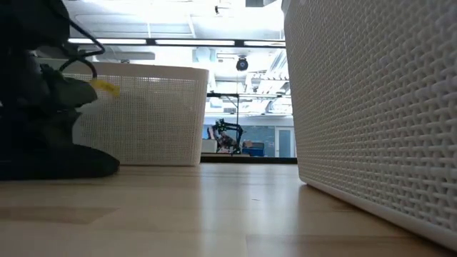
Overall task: Sort clothes
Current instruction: Put the black short into the top white bin
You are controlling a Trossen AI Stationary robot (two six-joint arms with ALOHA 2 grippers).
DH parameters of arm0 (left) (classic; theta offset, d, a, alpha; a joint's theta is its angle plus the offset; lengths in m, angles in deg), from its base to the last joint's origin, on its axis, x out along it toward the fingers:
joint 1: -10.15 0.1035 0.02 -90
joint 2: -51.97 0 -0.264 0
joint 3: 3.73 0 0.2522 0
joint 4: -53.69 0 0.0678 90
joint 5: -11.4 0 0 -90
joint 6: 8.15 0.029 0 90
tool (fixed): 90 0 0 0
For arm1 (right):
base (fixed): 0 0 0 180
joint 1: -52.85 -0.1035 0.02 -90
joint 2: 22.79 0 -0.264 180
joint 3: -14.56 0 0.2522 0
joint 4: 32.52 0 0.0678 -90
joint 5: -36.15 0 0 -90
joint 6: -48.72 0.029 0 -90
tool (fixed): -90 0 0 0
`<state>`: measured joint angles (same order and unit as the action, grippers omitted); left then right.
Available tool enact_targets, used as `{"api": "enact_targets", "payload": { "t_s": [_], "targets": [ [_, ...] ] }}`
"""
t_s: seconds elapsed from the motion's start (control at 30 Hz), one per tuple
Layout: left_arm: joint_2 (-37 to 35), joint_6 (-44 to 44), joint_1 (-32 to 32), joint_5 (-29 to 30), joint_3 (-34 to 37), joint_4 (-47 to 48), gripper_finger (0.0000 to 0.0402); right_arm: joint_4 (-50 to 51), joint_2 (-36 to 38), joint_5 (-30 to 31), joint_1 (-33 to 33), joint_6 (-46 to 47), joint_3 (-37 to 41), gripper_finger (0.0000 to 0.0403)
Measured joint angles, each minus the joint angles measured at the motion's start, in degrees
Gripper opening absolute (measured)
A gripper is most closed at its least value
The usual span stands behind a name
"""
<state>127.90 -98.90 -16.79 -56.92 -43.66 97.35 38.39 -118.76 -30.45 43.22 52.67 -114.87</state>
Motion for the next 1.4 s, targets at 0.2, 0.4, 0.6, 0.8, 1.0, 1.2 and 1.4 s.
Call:
{"api": "enact_targets", "payload": {
  "t_s": [0.2, 0.4, 0.6, 0.8, 1.0, 1.2, 1.4],
  "targets": [
    [4.7, 6.2, -2.8, -3.7, -2.6, -11.1, 0.0017, 0.1, 0.0, 0.0, 0.0, -0.2, 0.0, 0.0231],
    [5.6, 14.5, -5.6, -1.7, -8.3, -16.9, 0.0007, 0.4, 0.0, 0.0, 0.0, -1.7, 0.0, 0.0231],
    [3.9, 22.8, -4.9, 8.4, -22.5, -2.4, 0.0002, 1.0, 0.0, 0.0, 0.0, -5.1, -0.1, 0.0231],
    [3.8, 33.7, -0.3, 20.1, -40.0, 13.1, 0.0001, 5.7, 1.8, 0.3, -0.3, -6.3, -0.2, 0.0231],
    [3.8, 49.7, 6.5, 25.1, -54.8, 18.5, 0.0001, 12.5, 6.3, 0.7, -0.1, -2.4, -0.2, 0.0231],
    [3.8, 55.4, 18.7, 28.9, -67.7, 31.4, 0.0, 16.8, 11.4, 2.0, -0.4, 1.7, -0.3, 0.0231],
    [3.6, 64.1, 38.1, 21.1, -72.5, 38.9, 0.0, 18.9, 14.7, 3.3, -1.7, 2.6, -0.3, 0.0231]
  ]
}}
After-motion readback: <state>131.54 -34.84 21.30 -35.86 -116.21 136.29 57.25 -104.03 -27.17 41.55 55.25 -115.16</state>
